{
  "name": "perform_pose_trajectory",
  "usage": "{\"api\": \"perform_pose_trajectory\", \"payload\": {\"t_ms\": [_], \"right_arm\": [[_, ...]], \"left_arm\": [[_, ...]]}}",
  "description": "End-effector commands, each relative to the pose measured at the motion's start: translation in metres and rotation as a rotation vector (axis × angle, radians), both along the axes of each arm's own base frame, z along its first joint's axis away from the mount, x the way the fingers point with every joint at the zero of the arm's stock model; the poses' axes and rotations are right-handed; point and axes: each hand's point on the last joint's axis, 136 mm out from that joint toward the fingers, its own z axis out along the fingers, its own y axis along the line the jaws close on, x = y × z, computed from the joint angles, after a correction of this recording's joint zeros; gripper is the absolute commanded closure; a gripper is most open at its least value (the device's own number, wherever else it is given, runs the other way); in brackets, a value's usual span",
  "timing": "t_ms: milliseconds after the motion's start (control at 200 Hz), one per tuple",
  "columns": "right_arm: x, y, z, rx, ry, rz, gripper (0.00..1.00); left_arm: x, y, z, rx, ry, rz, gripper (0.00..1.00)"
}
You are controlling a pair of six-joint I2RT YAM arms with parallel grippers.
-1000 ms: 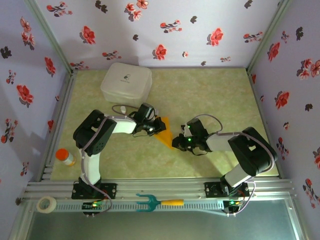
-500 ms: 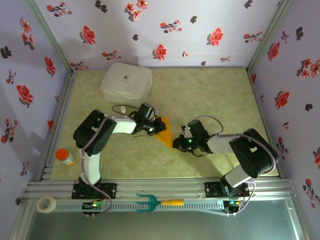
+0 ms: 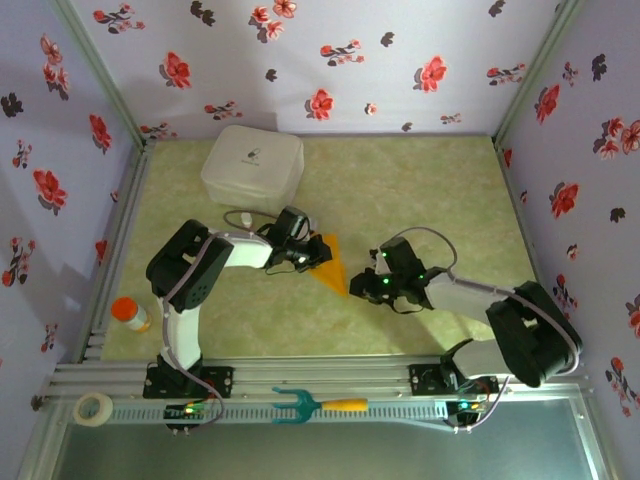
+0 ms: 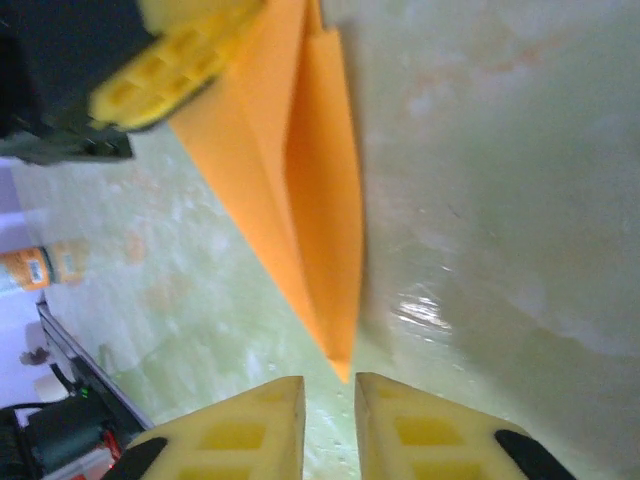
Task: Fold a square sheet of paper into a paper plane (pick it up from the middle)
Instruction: Fourth fold the wing at the center of the table.
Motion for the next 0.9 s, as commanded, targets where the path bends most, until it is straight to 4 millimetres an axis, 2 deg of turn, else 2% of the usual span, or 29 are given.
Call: {"api": "perform_pose_trajectory", "payload": {"t_ms": [0,135,205,500,650,780,895], "right_arm": [[0.012,0.005,0.014,0.002,-0.025,0.0,0.86],[0.028,0.031,0.021,0.08,-0.009,0.032,0.97],[0.037,0.044,0.023,0.094,-0.011,0.045,0.98],[0.047,0.063,-0.002,0.045,0.038,0.068,1.0],[0.045,0.054,-0.025,-0.029,0.068,0.057,0.99],[0.032,0.042,-0.049,-0.066,0.115,0.047,0.99],[0.022,0.035,-0.058,-0.055,0.137,0.027,0.99]], "left_arm": [[-0.018,0.016,-0.034,0.095,0.073,0.003,0.92],[-0.018,0.015,-0.035,0.094,0.074,0.001,0.92],[-0.019,0.014,-0.035,0.094,0.075,-0.002,0.92],[-0.019,0.013,-0.035,0.093,0.076,-0.003,0.92],[-0.019,0.013,-0.035,0.091,0.074,-0.002,0.92],[-0.02,0.013,-0.035,0.092,0.075,-0.004,0.92],[-0.02,0.014,-0.036,0.098,0.076,-0.005,0.92]]}}
